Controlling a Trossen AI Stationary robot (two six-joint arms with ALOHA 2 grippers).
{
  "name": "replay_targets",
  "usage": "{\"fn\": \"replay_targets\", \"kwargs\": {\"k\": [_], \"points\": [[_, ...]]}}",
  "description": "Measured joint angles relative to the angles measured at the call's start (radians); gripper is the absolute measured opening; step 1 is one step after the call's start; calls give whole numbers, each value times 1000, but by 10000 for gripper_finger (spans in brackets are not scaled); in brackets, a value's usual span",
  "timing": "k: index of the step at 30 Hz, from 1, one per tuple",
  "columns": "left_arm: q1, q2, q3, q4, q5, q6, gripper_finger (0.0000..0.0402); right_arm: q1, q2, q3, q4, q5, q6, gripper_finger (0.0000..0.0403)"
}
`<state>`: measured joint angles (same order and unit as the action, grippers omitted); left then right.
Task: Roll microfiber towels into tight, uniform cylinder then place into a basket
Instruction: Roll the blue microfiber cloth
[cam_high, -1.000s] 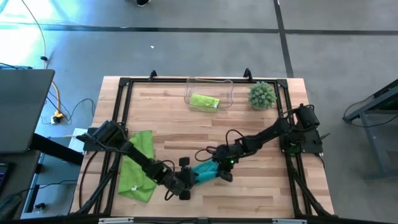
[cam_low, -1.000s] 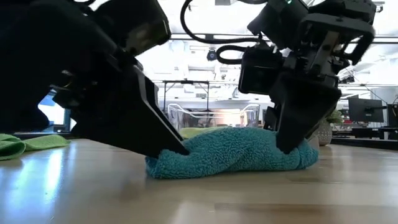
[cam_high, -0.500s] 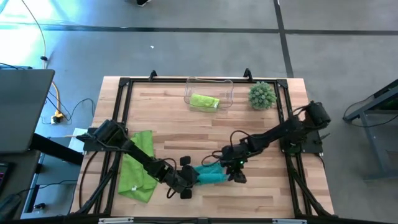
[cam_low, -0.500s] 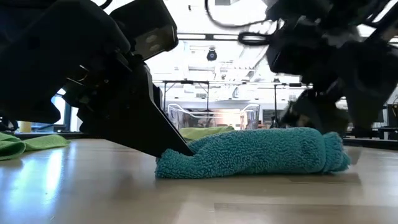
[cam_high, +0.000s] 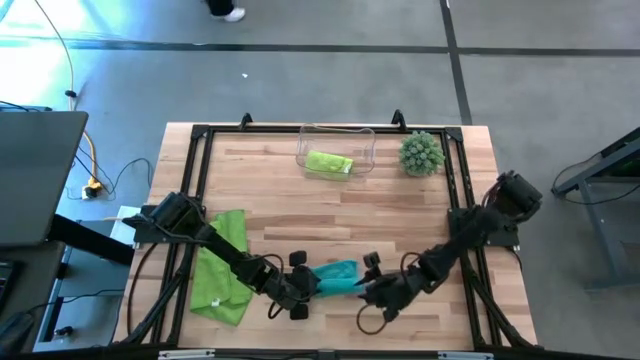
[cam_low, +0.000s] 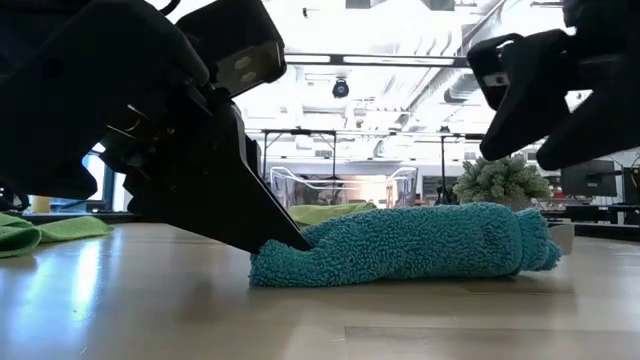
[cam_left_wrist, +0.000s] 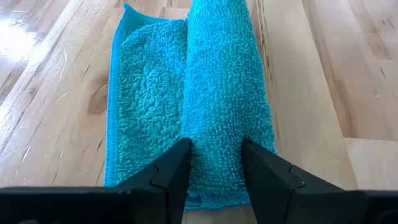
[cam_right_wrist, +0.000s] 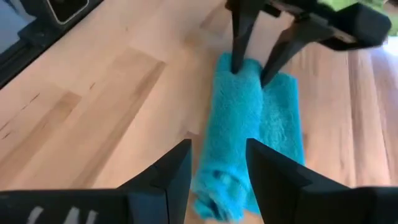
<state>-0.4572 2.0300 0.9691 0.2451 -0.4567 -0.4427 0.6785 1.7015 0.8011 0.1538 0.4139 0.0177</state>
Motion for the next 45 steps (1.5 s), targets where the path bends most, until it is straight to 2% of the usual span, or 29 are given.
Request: {"fn": "replay_targets", "kwargs": {"k": [8,12,22,25,29,38,45], "points": [[0,0,-1,3,1,-26,131,1,140,0,143,47,0,144],[0,0,-1,5,3,-29,131,-6,176,1,143,110,0,144],[0,0,-1,6,4,-28,131,-30,236,6,172,140,12,144],[0,-4,-1,6,4,-26,131,-31,236,6,161,137,64,141],[0,-22,-3,-1,4,-7,131,-31,237,7,117,123,186,117],[-3,-77,-5,-8,14,66,131,-35,235,7,70,78,413,11],[-26,-150,-3,12,-31,141,131,-87,227,7,79,-61,573,11]]}}
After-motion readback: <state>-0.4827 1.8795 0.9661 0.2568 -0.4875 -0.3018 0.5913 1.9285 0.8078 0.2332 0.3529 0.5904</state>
